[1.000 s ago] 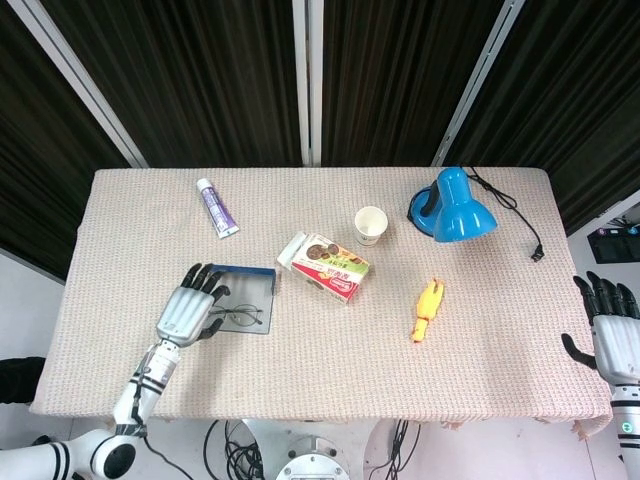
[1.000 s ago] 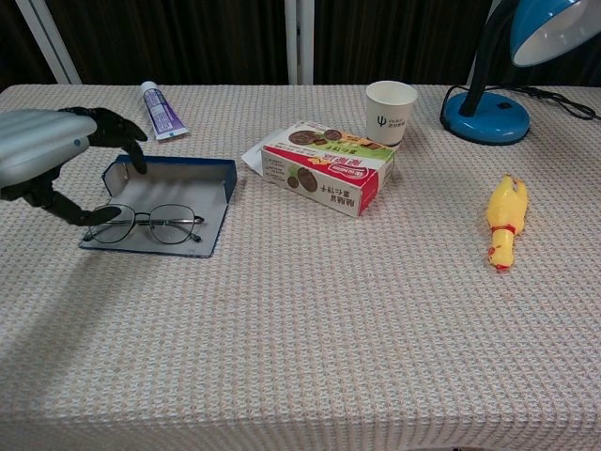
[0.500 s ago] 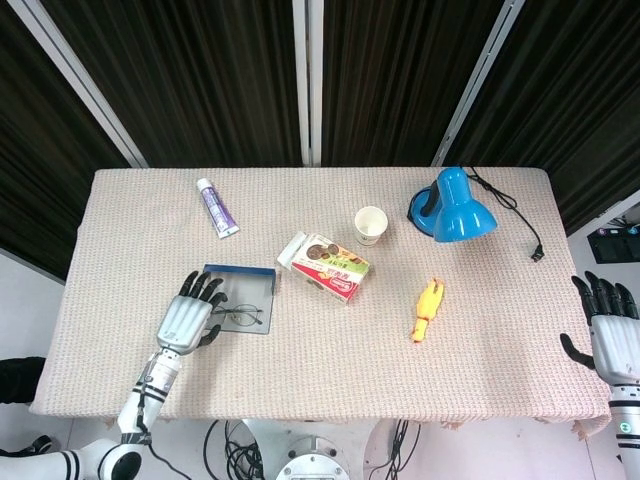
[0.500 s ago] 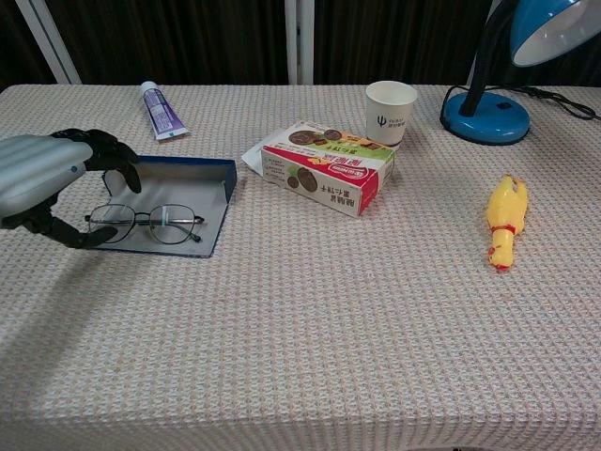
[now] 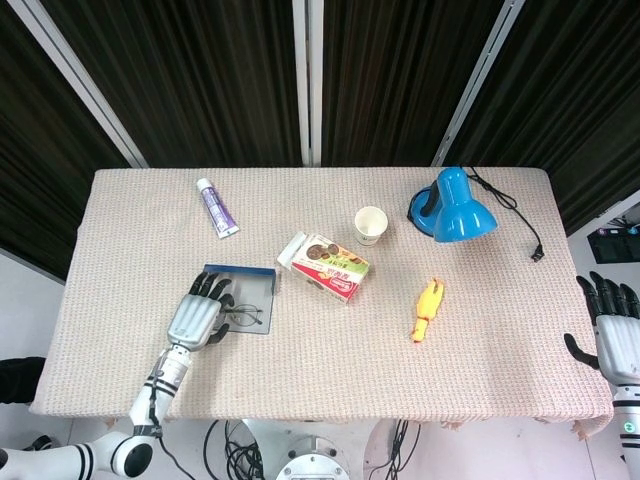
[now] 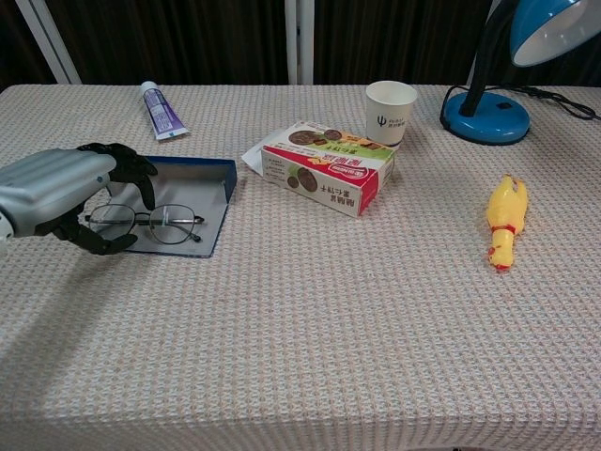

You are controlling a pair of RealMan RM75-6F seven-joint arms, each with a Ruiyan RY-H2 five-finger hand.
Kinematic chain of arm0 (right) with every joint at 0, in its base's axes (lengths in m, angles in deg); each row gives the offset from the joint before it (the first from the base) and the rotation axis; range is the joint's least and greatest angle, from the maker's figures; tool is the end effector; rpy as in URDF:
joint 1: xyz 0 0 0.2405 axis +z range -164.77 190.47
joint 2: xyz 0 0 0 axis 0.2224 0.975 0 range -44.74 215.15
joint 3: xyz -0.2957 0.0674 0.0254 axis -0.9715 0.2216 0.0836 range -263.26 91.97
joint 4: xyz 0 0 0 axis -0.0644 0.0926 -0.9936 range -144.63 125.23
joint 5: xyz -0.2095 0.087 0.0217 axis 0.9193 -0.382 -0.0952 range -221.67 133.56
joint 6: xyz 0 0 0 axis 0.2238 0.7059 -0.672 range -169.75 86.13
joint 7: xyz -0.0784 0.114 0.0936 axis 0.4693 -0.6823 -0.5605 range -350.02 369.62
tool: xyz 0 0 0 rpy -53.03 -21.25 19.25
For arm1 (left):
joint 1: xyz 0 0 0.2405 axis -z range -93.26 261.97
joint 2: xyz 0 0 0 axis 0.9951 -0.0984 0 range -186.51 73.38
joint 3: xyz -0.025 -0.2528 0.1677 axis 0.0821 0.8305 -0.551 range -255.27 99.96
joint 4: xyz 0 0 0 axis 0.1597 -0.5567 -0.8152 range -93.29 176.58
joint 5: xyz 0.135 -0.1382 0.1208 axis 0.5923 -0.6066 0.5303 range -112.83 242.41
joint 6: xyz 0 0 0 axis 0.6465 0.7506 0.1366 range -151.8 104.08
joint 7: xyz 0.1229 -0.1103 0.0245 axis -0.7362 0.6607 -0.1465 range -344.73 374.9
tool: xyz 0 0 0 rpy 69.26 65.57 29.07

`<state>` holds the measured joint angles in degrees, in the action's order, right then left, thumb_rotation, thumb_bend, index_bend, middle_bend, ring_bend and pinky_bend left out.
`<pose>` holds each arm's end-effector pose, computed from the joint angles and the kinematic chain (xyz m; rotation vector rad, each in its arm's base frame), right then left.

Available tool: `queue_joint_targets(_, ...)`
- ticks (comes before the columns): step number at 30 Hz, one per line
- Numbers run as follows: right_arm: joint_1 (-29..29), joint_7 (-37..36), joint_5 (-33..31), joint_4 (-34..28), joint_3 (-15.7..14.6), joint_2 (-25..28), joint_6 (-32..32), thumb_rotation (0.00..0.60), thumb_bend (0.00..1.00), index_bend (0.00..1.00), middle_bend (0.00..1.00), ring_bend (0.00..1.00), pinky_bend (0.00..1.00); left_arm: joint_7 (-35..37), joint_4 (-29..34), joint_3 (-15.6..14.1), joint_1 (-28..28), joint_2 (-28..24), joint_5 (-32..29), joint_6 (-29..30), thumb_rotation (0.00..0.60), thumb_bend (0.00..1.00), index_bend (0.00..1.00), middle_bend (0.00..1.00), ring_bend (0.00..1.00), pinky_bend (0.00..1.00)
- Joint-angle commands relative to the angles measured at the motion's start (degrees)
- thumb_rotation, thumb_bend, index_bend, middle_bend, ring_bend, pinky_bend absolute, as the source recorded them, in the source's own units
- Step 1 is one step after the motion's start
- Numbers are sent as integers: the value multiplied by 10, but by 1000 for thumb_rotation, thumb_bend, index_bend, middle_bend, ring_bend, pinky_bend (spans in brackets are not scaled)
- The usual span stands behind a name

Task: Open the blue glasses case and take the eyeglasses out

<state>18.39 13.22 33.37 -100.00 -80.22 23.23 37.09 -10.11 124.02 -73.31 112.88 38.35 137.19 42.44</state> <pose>-0.3939 -0.2230 0.1842 1.3257 -0.9082 0.7195 -0.2404 0.3207 -0.0662 -1.7811 -0.8980 -0.8550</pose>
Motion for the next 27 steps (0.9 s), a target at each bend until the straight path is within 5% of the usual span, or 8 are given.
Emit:
queue_joint_targets(1,0,0,1,0,-1,0,0,600,247,0,0,0,0,1,-1,-2,-1,1,1,-1,600,339,452,142,0,50)
queue_joint_targets(17,2,5,1,-6,0,1,0,600,247,0,0,0,0,25,2,-22,-9,-4,50,15,600,380,705,176,0,50)
queue_joint_targets(27,0,6,4,-12,1,5,6,600,246,0,0,0,0,19,75,-49,-30,-44,110,60,600,406,766,201,0,53)
